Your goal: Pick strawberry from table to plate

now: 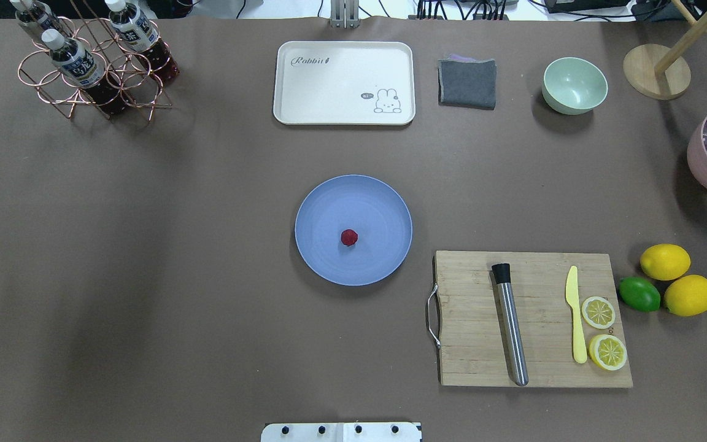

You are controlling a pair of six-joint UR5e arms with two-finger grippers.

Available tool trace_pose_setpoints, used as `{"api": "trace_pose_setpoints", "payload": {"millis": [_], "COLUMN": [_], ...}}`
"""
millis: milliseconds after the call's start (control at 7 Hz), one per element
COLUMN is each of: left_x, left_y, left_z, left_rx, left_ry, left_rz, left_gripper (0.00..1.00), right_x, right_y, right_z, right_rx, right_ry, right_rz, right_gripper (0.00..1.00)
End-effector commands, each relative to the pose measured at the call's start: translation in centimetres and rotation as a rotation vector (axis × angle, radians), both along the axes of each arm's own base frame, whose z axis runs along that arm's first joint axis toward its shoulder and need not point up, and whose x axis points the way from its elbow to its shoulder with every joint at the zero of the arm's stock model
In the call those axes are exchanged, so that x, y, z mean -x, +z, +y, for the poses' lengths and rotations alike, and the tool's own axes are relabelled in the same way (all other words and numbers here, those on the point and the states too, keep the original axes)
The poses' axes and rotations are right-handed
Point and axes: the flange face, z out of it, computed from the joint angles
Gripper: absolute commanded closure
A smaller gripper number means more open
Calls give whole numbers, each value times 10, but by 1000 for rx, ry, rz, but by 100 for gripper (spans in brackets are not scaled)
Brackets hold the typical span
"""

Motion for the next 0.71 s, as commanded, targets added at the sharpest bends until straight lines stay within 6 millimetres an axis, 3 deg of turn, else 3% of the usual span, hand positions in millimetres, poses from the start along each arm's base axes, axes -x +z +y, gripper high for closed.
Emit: {"api": "trace_pose_setpoints", "payload": {"millis": [0, 571], "left_x": [0, 1], "left_y": [1, 1], "left_z": [0, 1], "left_rx": [1, 2], "left_ry": [-1, -4], "left_rz": [-5, -5], "left_gripper": [2, 2], "right_x": [0, 1], "right_y": [2, 1], "right_z": [1, 4], "right_rx": [3, 4], "right_ry": [0, 1], "right_rz": [0, -8], "right_gripper": [0, 0]}}
